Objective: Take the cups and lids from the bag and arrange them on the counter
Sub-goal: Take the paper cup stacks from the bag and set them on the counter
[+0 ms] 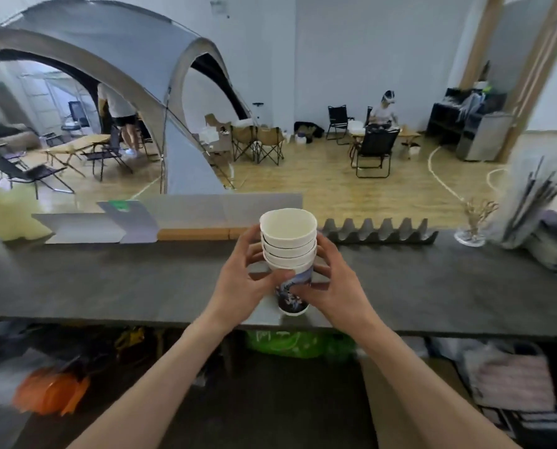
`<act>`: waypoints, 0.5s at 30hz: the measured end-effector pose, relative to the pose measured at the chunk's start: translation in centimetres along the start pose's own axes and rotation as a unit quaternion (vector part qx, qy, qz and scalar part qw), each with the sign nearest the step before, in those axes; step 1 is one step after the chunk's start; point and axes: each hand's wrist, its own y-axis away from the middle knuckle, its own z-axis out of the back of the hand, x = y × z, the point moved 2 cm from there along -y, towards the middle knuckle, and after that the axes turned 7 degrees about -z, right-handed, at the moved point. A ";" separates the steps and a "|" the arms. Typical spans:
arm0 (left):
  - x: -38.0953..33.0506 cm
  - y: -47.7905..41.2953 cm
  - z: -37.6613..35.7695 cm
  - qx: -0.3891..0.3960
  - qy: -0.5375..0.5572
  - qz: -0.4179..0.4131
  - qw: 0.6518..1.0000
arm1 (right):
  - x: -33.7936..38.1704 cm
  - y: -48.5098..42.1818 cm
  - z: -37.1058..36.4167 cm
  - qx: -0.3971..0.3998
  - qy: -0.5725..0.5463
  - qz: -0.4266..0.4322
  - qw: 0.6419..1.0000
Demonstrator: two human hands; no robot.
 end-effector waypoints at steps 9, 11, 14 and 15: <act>3.1 -7.6 -12.2 0.082 0.024 0.010 0.996 | -6.5 -5.6 8.7 -0.093 -0.004 -0.029 0.995; 3.7 -8.6 -12.8 0.066 0.011 0.016 0.998 | -7.3 -7.3 9.1 -0.088 0.001 -0.035 0.996; 4.2 -9.7 -13.2 0.049 -0.024 0.014 0.998 | -8.1 -9.5 9.2 -0.070 0.013 -0.031 0.997; 4.4 -9.9 -13.3 0.044 -0.030 0.014 0.998 | -8.3 -10.0 9.2 -0.065 0.014 -0.027 0.997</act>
